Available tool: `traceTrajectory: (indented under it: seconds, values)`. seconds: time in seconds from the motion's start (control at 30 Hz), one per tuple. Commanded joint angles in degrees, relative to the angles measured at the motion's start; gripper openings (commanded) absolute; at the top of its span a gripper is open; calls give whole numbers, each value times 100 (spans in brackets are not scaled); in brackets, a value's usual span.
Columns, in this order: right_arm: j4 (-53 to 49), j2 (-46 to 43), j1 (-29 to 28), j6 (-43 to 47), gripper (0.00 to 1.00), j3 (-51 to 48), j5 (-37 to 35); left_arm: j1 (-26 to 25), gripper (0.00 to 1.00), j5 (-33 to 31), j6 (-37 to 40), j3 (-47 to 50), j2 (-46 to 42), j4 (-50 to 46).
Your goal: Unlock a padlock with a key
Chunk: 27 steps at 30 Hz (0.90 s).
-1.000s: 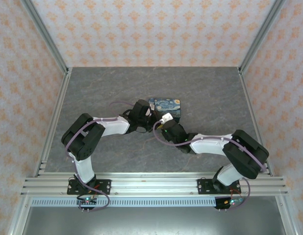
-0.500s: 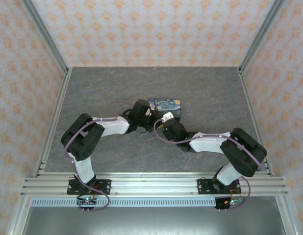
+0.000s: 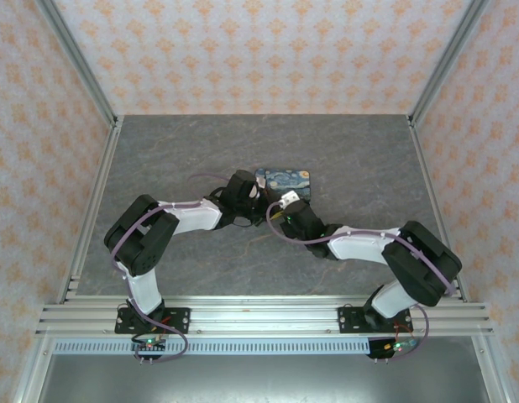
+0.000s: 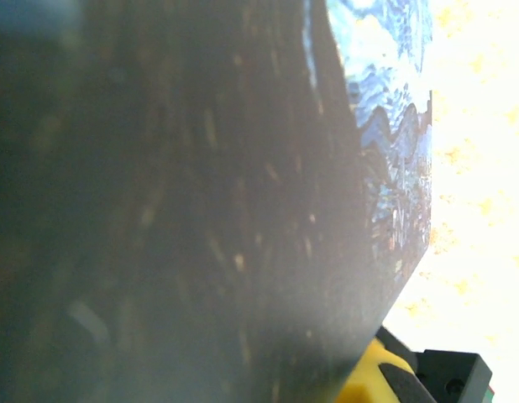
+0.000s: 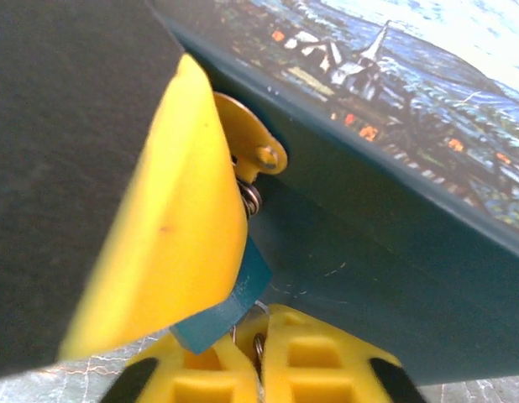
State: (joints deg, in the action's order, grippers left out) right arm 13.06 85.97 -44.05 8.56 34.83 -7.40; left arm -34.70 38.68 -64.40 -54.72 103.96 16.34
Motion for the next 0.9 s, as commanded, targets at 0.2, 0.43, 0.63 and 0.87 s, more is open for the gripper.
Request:
traceTrajectory:
  seconds: [0.2,0.43,0.63,0.87]
  values:
    - [75,-326,220,-165,23,14,-71,54,0,123,112,-27,-157,-123]
    - [6,-400,286,-159,15,22,-13,66,0,119,187,-5,-186,-218]
    - [-19,-541,471,-191,16,-72,163,91,0,138,200,27,-221,-219]
    - [-99,-504,528,-91,14,-56,447,112,0,158,218,2,-222,-232]
